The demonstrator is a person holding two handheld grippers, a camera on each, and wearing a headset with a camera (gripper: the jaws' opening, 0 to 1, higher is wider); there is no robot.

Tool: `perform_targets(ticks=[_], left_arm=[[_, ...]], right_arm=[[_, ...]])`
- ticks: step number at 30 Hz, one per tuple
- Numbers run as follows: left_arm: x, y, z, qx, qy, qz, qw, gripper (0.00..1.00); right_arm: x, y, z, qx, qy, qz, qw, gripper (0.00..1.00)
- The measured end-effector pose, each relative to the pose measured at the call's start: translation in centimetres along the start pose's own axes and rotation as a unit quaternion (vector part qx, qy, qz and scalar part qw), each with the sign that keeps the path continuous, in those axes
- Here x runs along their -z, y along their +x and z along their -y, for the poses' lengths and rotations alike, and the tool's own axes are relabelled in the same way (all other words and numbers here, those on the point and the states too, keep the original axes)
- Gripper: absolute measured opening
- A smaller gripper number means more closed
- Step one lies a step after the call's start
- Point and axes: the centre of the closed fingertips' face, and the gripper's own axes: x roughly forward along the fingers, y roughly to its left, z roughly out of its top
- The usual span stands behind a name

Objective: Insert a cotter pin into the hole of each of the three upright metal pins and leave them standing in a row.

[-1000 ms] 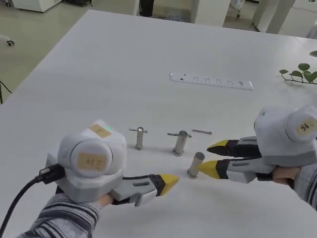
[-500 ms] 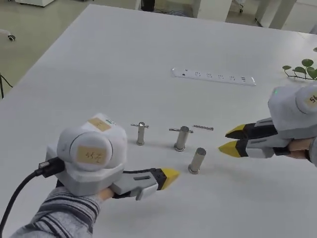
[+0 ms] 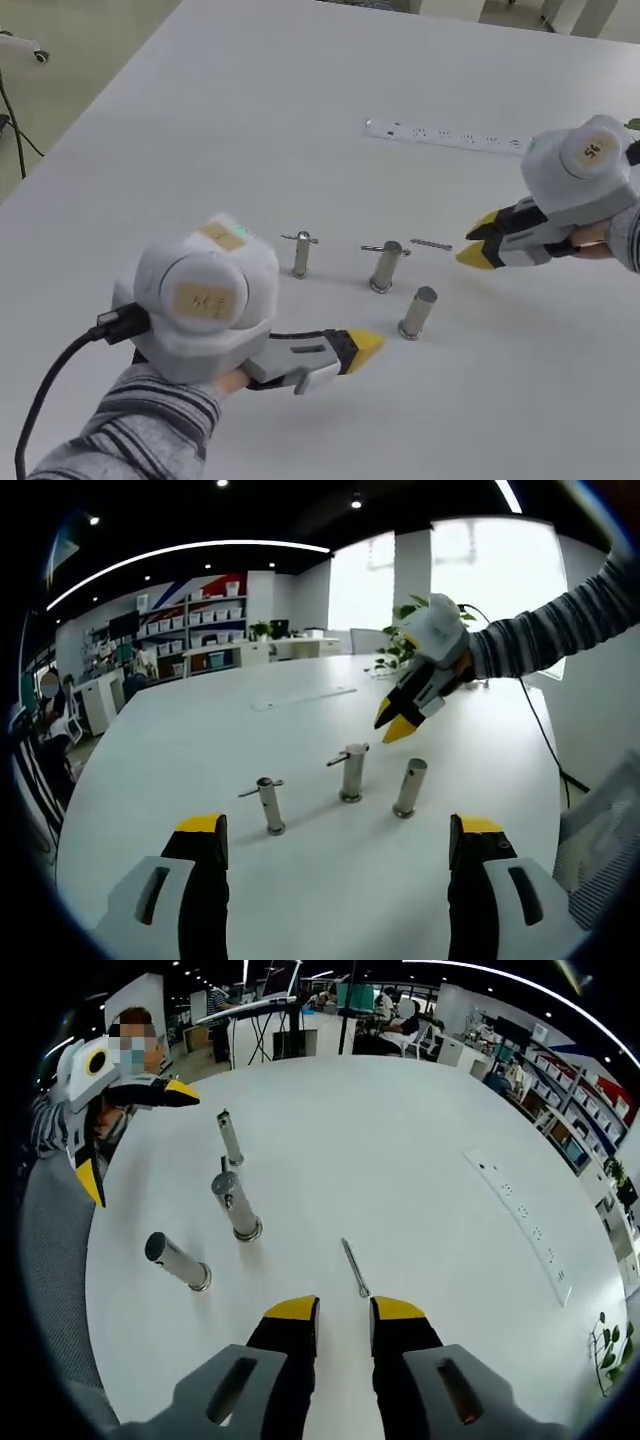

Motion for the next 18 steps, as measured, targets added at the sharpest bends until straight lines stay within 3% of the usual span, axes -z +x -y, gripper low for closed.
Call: perform_targets(ticks=[11, 18], left_arm=[[0.0, 0.2, 0.1, 0.003, -0.003, -0.001, 1.0000, 0.90], [0.1, 0.2, 0.5, 0.011, -0.004, -0.004, 0.9999, 0.89]], right_arm=[[-0.1, 2.5, 0.7, -0.020, -0.012, -0.028, 0.9993, 0.10], [0.2, 3.1, 0.6, -0.032, -0.016, -0.041, 0.9985, 0.06]])
